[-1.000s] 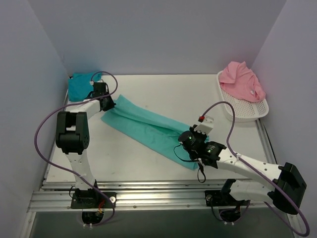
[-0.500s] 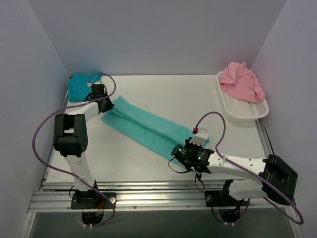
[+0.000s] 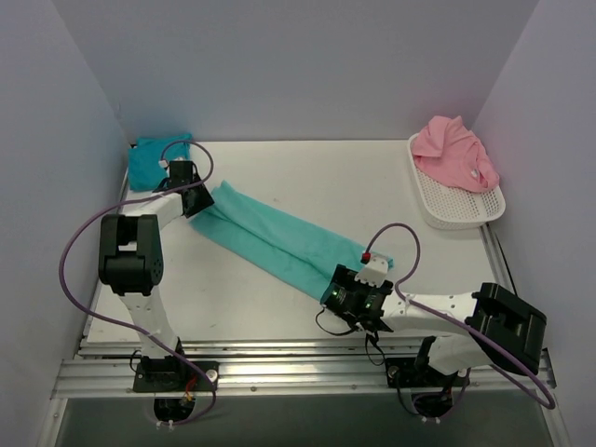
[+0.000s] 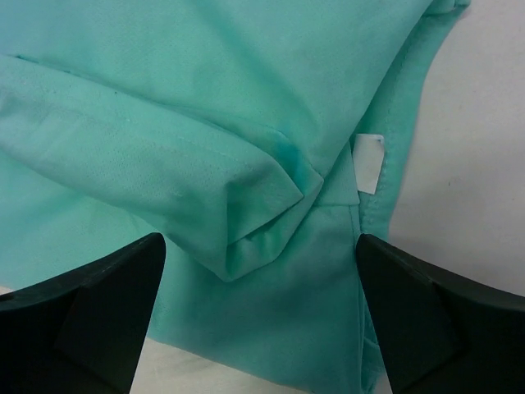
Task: Fold and stack the t-shirts
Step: Fold the tshirt
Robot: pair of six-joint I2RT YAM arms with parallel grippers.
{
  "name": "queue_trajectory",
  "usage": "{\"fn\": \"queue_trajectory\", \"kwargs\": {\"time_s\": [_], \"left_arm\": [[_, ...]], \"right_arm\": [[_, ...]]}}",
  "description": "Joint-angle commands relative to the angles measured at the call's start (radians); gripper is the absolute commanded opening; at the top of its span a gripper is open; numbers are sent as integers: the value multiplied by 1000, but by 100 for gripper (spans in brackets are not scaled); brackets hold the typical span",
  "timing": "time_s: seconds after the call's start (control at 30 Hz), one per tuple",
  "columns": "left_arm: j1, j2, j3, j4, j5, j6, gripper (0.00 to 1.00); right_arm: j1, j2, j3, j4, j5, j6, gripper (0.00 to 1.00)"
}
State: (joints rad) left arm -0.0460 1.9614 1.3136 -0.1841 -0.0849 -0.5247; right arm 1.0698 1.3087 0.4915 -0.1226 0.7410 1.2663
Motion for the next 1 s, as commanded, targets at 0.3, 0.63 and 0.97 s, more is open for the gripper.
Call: {"fn": "queue_trajectory", "kwargs": {"time_s": [0.3, 0.63, 0.97], "left_arm": [[15, -174, -57, 1, -114, -43, 81], [-5, -412, -111, 40, -77, -51, 74], [-391, -7, 360, -83, 169, 176, 73]], "right_arm": [[163, 38, 82, -270, 135, 263, 100], [257, -37, 174, -471, 257, 400, 100], [269, -186, 304, -738, 422, 450, 99]]}}
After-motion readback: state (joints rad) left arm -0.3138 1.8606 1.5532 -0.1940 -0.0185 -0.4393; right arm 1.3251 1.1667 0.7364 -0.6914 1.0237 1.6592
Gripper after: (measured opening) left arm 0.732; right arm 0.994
